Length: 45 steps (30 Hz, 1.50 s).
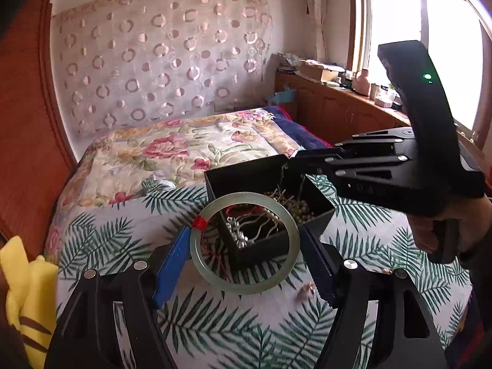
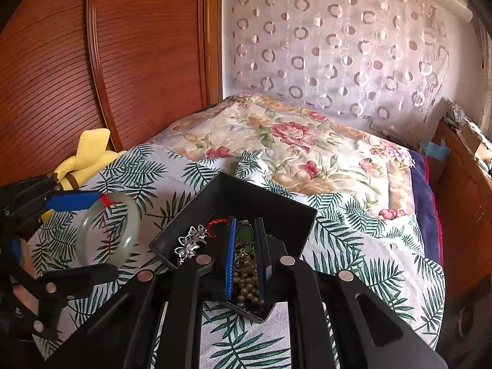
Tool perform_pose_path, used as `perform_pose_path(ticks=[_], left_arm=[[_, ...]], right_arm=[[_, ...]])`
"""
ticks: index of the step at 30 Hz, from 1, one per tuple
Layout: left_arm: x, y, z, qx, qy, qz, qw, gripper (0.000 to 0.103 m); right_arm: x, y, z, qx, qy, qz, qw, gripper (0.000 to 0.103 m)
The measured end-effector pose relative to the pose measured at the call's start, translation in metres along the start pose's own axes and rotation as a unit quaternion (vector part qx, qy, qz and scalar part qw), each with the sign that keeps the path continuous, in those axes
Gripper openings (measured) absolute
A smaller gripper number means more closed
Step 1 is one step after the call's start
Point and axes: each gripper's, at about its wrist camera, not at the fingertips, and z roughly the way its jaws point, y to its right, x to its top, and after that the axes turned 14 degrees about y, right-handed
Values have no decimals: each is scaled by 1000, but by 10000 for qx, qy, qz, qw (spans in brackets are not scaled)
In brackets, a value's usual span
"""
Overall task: Organize jewelry
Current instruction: 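Drop the jade bangle into the black box with left while right drops the green pendant in, then grasp the gold ring with right while left grasps the small gold earring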
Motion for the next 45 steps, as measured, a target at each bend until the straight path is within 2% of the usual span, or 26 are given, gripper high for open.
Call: perform_pose_path(ticks=[6,13,25,27,30,34,37,38,40,45], left_arm=[[3,5,24,58,-131,92,9999,69],[9,11,53,31,-238,80,9997,69],[3,22,90,30,-543,34,9985,69],[0,25,87,8,-557,57,9984,70],[0,29,77,-3,-402,153,9991,79],[2,34,64,27,-313,259,9992,79],[-1,35,50,-81,-237,181,9995,80],[-4,34,44,-106,-218,148,9996,80],[-12,35,32,-144,-193,91,9997,80],[-33,37,14,-276,-299,43,9992,80]], right_arm=[[-7,14,-11,-15,61,256,9997,34],[-33,24,-44,-28,34,346,9994,34],[-105,20,-88,-8,-249,420,9988,34],[-115,20,-95,5,-255,482,9985,34],[-132,21,-103,16,-311,574,9979,34],[-148,15,-106,7,-439,562,9975,34],[-157,10,-110,17,-474,546,9974,34],[-158,9,-111,27,-484,553,9973,28],[-162,10,-111,23,-520,578,9970,23],[-162,16,-104,-75,-598,632,9962,19]])
